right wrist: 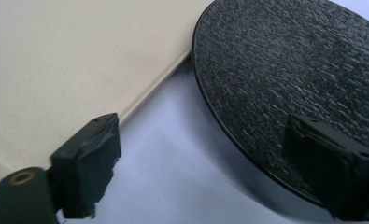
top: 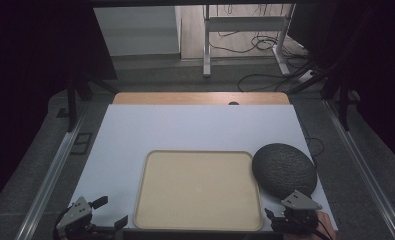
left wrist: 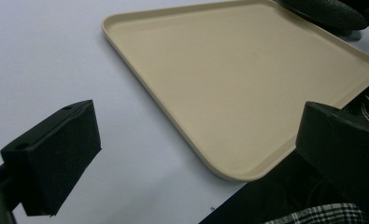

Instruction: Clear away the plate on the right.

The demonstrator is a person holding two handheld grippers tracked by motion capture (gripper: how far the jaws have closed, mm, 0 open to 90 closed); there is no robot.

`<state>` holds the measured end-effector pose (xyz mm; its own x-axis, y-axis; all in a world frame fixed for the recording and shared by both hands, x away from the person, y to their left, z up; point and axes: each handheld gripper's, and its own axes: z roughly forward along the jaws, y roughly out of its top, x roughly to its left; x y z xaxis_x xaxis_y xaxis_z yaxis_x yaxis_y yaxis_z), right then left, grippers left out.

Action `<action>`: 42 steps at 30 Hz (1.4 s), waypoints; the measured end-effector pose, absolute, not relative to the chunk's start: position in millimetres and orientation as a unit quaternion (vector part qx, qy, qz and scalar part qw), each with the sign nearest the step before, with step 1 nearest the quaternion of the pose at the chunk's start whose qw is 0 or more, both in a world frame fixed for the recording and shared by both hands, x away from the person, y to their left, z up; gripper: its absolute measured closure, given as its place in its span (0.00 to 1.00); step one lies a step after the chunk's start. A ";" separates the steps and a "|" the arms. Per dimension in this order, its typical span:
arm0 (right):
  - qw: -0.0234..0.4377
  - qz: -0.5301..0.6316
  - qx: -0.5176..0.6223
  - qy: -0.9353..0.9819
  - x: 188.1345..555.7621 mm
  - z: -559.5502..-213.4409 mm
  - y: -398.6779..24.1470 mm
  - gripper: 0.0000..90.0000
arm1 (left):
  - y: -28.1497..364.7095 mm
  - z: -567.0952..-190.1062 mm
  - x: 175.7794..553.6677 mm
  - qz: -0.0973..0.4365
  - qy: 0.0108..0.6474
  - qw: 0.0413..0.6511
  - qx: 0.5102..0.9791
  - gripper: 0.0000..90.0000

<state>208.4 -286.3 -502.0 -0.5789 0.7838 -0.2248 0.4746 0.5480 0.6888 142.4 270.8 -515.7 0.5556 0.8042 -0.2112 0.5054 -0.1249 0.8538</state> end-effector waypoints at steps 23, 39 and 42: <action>0.399 0.154 0.240 0.871 214.5 -510.3 -268.7 0.36 | 270.3 -515.8 143.2 0.149 0.444 0.487 0.738 0.00; 0.467 0.055 0.167 0.866 216.9 -523.0 -257.5 0.56 | 269.3 -516.0 144.1 0.146 0.442 0.483 0.742 0.00; 0.472 0.046 0.164 0.865 217.8 -524.7 -257.0 0.58 | 269.3 -516.0 144.2 0.146 0.442 0.482 0.742 0.00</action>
